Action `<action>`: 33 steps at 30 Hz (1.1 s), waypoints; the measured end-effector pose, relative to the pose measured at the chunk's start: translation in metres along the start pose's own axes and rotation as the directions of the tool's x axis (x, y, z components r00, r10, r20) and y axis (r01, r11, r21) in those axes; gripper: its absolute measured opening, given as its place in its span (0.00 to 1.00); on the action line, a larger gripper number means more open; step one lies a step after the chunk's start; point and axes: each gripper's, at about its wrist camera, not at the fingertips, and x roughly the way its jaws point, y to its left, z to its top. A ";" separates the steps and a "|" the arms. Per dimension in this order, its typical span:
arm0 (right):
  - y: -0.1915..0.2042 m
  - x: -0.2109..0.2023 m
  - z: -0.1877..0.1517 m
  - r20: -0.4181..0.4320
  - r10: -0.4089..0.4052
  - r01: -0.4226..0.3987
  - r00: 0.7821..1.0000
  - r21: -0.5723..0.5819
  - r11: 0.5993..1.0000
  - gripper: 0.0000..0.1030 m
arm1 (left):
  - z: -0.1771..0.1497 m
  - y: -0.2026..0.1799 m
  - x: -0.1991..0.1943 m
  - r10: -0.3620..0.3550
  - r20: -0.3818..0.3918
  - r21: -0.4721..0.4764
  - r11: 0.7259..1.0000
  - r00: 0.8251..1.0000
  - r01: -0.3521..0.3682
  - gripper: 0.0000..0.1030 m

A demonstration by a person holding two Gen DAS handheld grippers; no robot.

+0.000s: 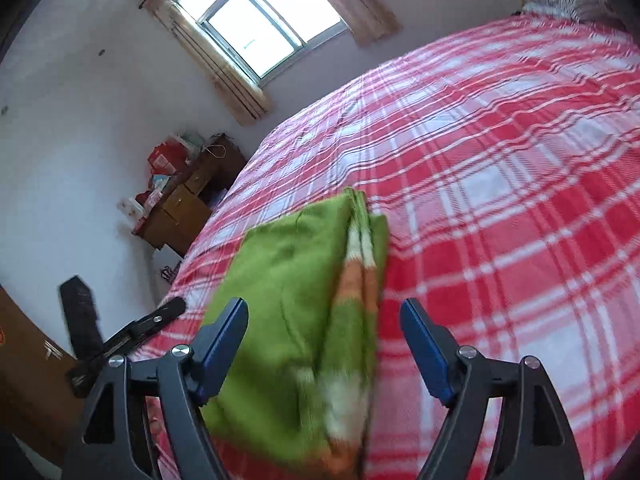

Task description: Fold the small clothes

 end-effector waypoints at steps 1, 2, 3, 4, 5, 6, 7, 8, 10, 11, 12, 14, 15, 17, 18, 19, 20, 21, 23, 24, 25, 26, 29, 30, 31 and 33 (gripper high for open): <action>-0.001 0.015 0.004 -0.027 -0.001 0.001 1.000 0.001 1.000 0.77 | 0.001 0.004 0.014 -0.029 -0.037 -0.031 0.999 0.999 0.028 0.68; -0.002 0.027 0.007 -0.048 -0.014 0.014 0.999 -0.007 1.000 0.77 | -0.001 0.005 0.027 -0.050 -0.075 -0.051 0.998 0.996 0.046 0.66; 0.000 0.039 0.009 -0.074 -0.034 0.032 0.997 -0.025 0.999 0.77 | -0.006 0.006 0.039 -0.071 -0.104 -0.065 0.996 0.992 0.065 0.66; 0.000 0.052 0.008 -0.108 -0.074 0.069 0.991 -0.046 0.997 0.77 | -0.012 0.006 0.043 -0.093 -0.111 -0.081 0.993 0.989 0.085 0.66; -0.002 0.064 0.004 -0.143 -0.113 0.105 0.983 -0.061 0.993 0.77 | -0.017 0.008 0.044 -0.118 -0.106 -0.097 0.989 0.987 0.107 0.66; -0.001 0.066 0.000 -0.130 -0.112 0.103 0.985 -0.075 0.992 0.77 | -0.021 0.010 0.043 -0.136 -0.079 -0.106 0.986 0.988 0.128 0.68; 0.003 0.063 -0.002 -0.103 -0.103 0.092 0.989 -0.101 0.991 0.78 | -0.024 0.010 0.041 -0.153 -0.073 -0.109 0.983 0.986 0.145 0.68; 0.010 0.062 -0.006 -0.110 -0.097 0.081 0.989 -0.140 0.987 0.78 | -0.025 0.010 0.040 -0.166 -0.071 -0.111 0.981 0.984 0.158 0.68; 0.027 0.061 -0.014 -0.084 -0.144 0.120 0.986 -0.238 0.964 0.78 | -0.026 0.009 0.039 -0.182 -0.080 -0.102 0.980 0.980 0.173 0.69; 0.039 0.058 -0.021 -0.059 -0.163 0.138 0.985 -0.307 0.942 0.78 | -0.026 0.009 0.039 -0.186 -0.081 -0.102 0.979 0.979 0.178 0.69; 0.050 0.056 -0.025 -0.036 -0.177 0.153 0.984 -0.361 0.920 0.78 | -0.026 0.009 0.039 -0.190 -0.079 -0.103 0.978 0.979 0.181 0.69; 0.061 0.058 -0.029 -0.029 -0.192 0.162 0.981 -0.416 0.895 0.78 | -0.026 0.009 0.039 -0.198 -0.073 -0.101 0.977 0.978 0.190 0.69; 0.059 0.061 -0.027 -0.047 -0.205 0.168 0.978 -0.408 0.897 0.78 | -0.027 0.008 0.039 -0.203 -0.074 -0.099 0.976 0.976 0.195 0.70; 0.038 0.069 -0.017 -0.104 -0.188 0.150 0.977 -0.295 0.944 0.78 | -0.026 0.009 0.037 -0.201 -0.076 -0.086 0.977 0.977 0.194 0.73; 0.029 0.072 -0.014 -0.121 -0.175 0.140 0.977 -0.249 0.958 0.78 | -0.026 0.008 0.039 -0.199 -0.078 -0.078 0.978 0.977 0.193 0.74; 0.018 0.076 -0.010 -0.153 -0.140 0.110 0.978 -0.192 0.975 0.79 | -0.025 0.007 0.040 -0.196 -0.082 -0.070 0.979 0.977 0.191 0.75; 0.016 0.077 -0.007 -0.162 -0.120 0.091 0.979 -0.174 0.980 0.80 | -0.025 0.006 0.040 -0.194 -0.084 -0.064 0.980 0.977 0.189 0.75; 0.015 0.079 -0.004 -0.172 -0.117 0.086 0.978 -0.176 0.981 0.80 | -0.025 0.003 0.042 -0.189 -0.086 -0.055 0.981 0.978 0.185 0.75; 0.019 0.082 -0.003 -0.185 -0.135 0.097 0.973 -0.201 0.975 0.81 | -0.025 -0.002 0.042 -0.172 -0.089 -0.028 0.985 0.981 0.170 0.72; 0.022 0.082 -0.004 -0.191 -0.150 0.108 0.970 -0.213 0.971 0.80 | -0.025 -0.004 0.042 -0.166 -0.092 -0.017 0.986 0.982 0.165 0.68; 0.025 0.082 -0.004 -0.201 -0.152 0.109 0.968 -0.213 0.971 0.79 | -0.025 -0.005 0.041 -0.160 -0.096 -0.004 0.987 0.982 0.161 0.63; 0.026 0.082 -0.003 -0.206 -0.145 0.102 0.968 -0.206 0.973 0.71 | -0.026 -0.006 0.040 -0.159 -0.101 -0.001 0.987 0.982 0.160 0.61; 0.030 0.075 -0.009 -0.221 -0.119 0.081 0.968 -0.171 0.982 0.54 | -0.028 -0.008 0.033 -0.154 -0.117 -0.001 0.988 0.981 0.155 0.47; 0.032 0.071 -0.012 -0.218 -0.121 0.084 0.968 -0.172 0.982 0.53 | -0.029 -0.010 0.028 -0.141 -0.122 0.013 0.989 0.982 0.144 0.45; 0.035 0.067 -0.016 -0.222 -0.123 0.085 0.967 -0.173 0.981 0.51 | -0.031 -0.015 0.022 -0.120 -0.132 0.035 0.992 0.984 0.125 0.44; 0.041 0.058 -0.026 -0.238 -0.115 0.075 0.964 -0.169 0.983 0.49 | -0.039 -0.021 0.010 -0.082 -0.150 0.073 0.993 0.985 0.094 0.44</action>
